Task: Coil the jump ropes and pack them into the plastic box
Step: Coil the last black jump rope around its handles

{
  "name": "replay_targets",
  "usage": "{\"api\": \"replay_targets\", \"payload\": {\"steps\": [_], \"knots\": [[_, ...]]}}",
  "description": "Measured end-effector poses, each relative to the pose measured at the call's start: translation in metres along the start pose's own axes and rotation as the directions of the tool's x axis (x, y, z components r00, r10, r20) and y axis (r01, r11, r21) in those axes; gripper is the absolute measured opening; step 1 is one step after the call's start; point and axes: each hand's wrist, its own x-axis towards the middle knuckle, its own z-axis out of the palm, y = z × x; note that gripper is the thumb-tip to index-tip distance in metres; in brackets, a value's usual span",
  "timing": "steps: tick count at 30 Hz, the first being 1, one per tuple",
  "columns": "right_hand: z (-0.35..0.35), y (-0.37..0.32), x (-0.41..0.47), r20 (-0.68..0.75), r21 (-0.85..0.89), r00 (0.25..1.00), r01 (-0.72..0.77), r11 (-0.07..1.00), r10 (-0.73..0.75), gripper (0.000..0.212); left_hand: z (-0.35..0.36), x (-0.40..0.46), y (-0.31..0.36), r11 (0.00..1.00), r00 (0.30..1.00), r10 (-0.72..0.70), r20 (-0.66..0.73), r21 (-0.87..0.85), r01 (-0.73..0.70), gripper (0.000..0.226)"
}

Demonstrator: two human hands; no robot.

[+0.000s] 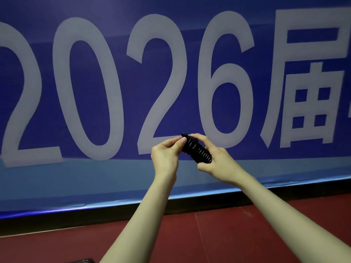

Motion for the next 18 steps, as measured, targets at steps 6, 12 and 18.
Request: {"api": "replay_targets", "payload": {"steps": [6,12,18], "knots": [[0.012,0.004,-0.014,0.073,0.358,0.995,-0.095,0.929,0.073,0.09,-0.015,-0.013,-0.011,0.998,0.988,0.018,0.152,-0.062,-0.009,0.022],[0.019,-0.016,-0.024,0.121,0.459,0.991,-0.103,0.883,0.053,0.08,-0.041,-0.021,-0.008,0.995,0.983,0.084,0.162,-0.073,-0.072,0.027],[0.022,-0.032,-0.027,0.194,0.614,0.981,-0.134,0.778,0.015,0.075,-0.048,-0.017,-0.001,0.97,0.989,0.08,0.122,-0.238,-0.049,0.015]]}}
